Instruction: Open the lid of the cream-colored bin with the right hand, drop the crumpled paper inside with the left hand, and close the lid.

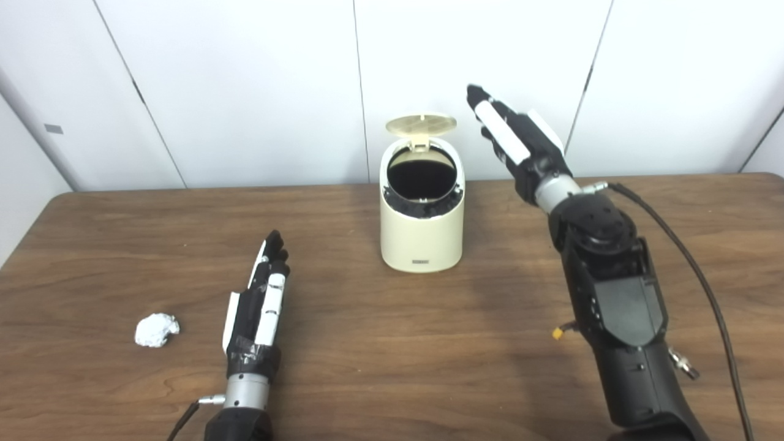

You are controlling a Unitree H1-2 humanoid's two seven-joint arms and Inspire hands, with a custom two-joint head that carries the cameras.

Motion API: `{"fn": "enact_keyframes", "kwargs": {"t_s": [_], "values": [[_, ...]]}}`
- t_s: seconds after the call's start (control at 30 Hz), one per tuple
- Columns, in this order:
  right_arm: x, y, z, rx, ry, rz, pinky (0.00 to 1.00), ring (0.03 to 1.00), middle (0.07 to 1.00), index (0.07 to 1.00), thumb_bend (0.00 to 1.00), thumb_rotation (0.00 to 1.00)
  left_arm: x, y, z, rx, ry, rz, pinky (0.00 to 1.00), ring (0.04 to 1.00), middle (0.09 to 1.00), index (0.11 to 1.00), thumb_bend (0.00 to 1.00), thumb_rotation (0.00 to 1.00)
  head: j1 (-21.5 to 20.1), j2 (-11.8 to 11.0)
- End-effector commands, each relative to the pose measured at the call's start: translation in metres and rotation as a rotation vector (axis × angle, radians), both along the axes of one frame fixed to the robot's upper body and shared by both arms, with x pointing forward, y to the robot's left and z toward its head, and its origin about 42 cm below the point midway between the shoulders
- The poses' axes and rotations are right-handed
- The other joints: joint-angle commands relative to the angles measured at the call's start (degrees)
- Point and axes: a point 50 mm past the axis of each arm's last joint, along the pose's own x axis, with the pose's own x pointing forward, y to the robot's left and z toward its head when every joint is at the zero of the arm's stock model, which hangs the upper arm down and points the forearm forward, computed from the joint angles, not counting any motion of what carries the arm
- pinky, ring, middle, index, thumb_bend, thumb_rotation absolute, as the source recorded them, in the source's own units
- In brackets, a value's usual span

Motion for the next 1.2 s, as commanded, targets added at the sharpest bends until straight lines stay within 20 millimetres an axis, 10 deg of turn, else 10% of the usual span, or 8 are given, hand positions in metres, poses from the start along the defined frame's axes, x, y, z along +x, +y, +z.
{"fn": "enact_keyframes", "kwargs": {"t_s": [0.0,0.27,1.17], "values": [[-0.001,-0.007,0.023,0.01,-0.071,0.0,1.0,0.999,0.98,0.952,0.44,0.86,-0.012,-0.001,-0.016,-0.018,0.053,-0.014,1.0,1.0,1.0,1.0,0.36,0.79,-0.1,0.1],[-0.016,-0.027,0.006,0.009,-0.052,-0.026,1.0,1.0,0.987,0.948,0.49,0.99,-0.011,0.004,-0.015,-0.028,0.049,-0.016,1.0,1.0,1.0,1.0,0.38,0.78,-0.9,0.6],[-0.085,-0.085,-0.105,0.33,-0.073,-0.124,1.0,1.0,1.0,0.968,0.69,0.95,-0.009,0.02,-0.006,-0.038,0.054,-0.005,1.0,1.0,1.0,1.0,0.39,0.79,-2.2,3.5]]}}
